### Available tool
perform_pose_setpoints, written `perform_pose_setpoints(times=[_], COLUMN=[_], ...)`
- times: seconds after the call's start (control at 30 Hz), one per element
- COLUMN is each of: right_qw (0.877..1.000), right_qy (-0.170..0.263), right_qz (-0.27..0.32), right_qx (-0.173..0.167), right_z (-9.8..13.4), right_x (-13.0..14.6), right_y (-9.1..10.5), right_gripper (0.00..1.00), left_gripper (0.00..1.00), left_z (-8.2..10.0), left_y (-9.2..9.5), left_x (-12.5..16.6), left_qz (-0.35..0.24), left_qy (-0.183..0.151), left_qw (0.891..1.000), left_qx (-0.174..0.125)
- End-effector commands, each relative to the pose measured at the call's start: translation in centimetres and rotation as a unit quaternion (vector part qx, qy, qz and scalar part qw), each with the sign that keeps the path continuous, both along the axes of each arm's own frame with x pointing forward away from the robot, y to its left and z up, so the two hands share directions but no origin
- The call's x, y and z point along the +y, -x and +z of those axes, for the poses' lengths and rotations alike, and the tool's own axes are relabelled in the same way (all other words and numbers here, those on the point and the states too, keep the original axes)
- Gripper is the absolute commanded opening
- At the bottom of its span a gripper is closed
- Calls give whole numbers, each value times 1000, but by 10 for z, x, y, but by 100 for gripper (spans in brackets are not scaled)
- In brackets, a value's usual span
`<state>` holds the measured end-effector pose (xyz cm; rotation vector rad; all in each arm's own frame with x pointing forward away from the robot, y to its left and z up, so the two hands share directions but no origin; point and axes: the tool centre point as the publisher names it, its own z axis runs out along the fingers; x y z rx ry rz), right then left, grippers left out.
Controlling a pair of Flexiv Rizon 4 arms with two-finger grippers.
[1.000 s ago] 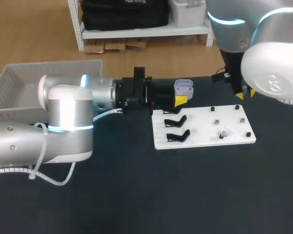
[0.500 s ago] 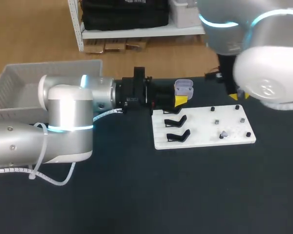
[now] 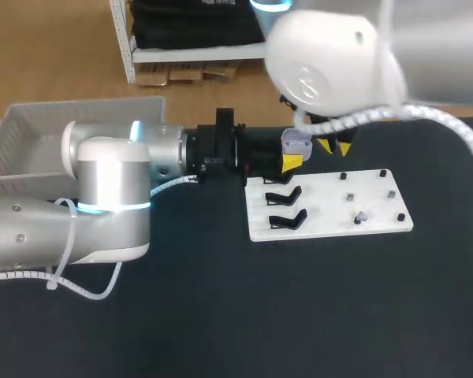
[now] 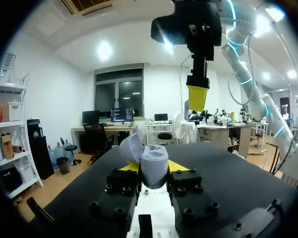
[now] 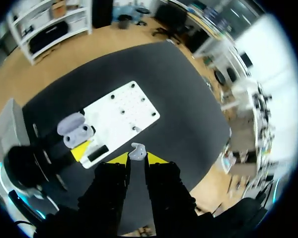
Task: Pick up each earbud case from the left stands, insert the matching earbuds, close the lid, and place the case in the box.
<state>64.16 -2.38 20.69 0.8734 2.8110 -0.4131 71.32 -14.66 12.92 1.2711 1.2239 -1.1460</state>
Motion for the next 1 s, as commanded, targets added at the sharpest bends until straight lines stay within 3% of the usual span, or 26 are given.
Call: perform_pose_setpoints(times=[0.03,0.5,0.8,1.0], right_qw=[998,998,993,993], right_qy=[-3,-3,-56,-74], right_qz=[-55,-55,-107,-88], right_qx=[0,0,-15,-5], right_z=[2,2,-2,-3], right_x=[8,8,37,48], right_y=[-1,-1,-38,-54], right_gripper=[0,0,0,0], left_gripper=[0,0,0,0], left_z=[-1,-1,-1,-1], left_y=[2,2,2,2], left_x=[0,0,0,0], left_qz=[5,5,5,5], left_qy=[3,3,3,3], left_qw=[1000,1000,1000,1000], left_qx=[-3,-3,-3,-3])
